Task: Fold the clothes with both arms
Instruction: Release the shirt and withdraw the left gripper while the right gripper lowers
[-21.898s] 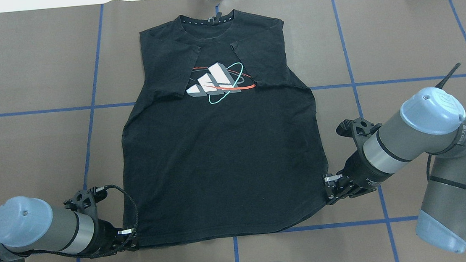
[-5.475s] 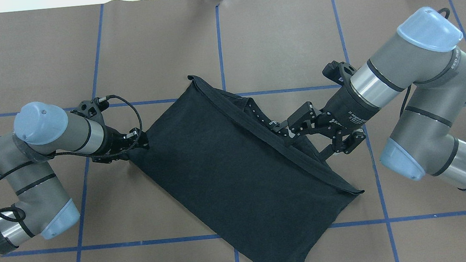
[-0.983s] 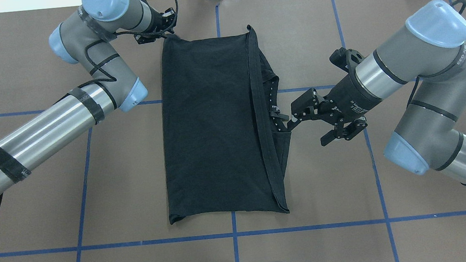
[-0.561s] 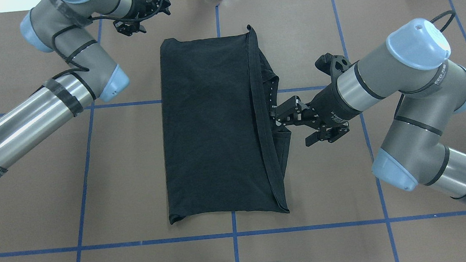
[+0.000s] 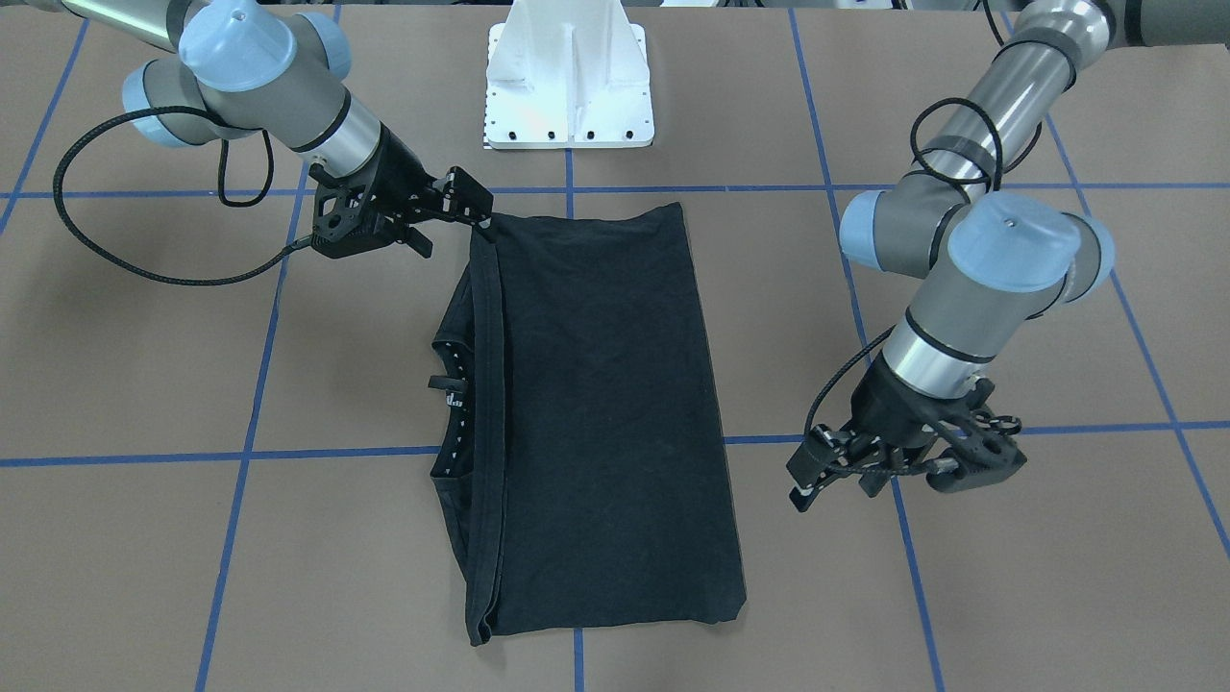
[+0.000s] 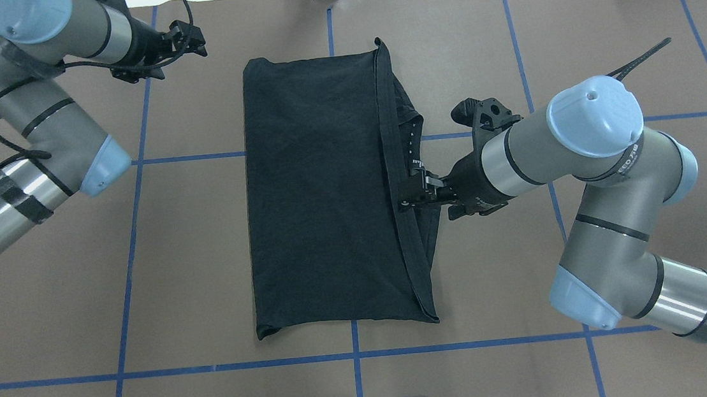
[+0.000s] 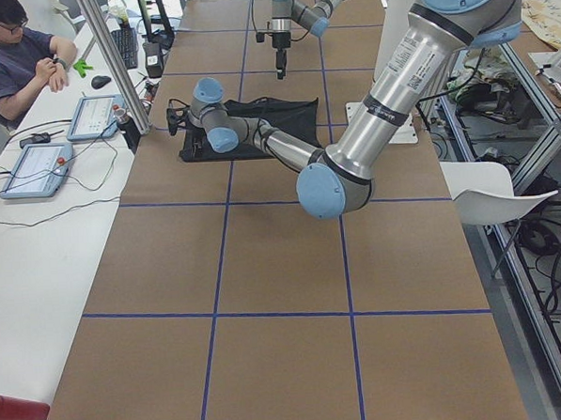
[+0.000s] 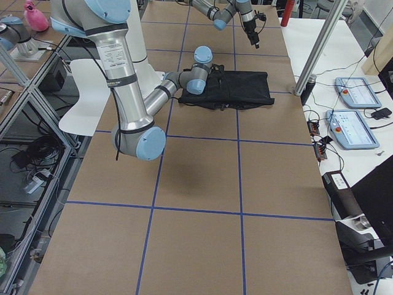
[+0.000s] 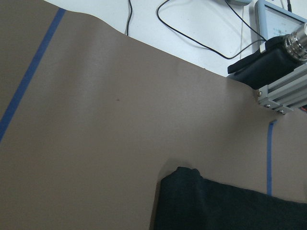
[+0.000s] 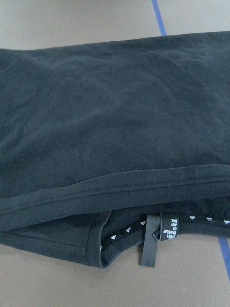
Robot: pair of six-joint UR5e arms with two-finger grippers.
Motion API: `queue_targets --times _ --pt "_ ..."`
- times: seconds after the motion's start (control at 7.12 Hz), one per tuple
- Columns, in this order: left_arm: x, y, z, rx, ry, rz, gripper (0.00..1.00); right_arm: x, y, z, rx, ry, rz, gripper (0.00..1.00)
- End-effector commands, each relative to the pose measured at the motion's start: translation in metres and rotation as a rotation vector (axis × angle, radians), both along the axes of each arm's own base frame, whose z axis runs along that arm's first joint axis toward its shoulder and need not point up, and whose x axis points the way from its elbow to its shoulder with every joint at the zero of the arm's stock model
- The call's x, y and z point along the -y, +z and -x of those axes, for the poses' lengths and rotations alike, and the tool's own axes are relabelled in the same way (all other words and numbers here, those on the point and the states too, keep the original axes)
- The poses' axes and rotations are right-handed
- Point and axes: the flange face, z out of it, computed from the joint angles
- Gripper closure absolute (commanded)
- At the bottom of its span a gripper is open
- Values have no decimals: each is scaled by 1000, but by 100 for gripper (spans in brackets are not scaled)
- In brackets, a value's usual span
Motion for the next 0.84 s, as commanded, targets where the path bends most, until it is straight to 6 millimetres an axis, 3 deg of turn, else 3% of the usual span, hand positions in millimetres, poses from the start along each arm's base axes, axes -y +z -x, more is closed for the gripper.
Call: queue_targets --times 0.0,0.28,0.42,0.7 --pt "-37 26 28 60 37 -24 0 -26 1 16 -178 -40 -122 0" --pt "-73 37 54 69 52 -17 0 -68 2 45 -335 -92 -210 0" --pt "-85 38 60 57 70 -15 0 -83 -9 60 -359 -128 -236 0" --pt "-89 41 63 58 71 -12 0 -98 -17 83 -409 -170 -280 0"
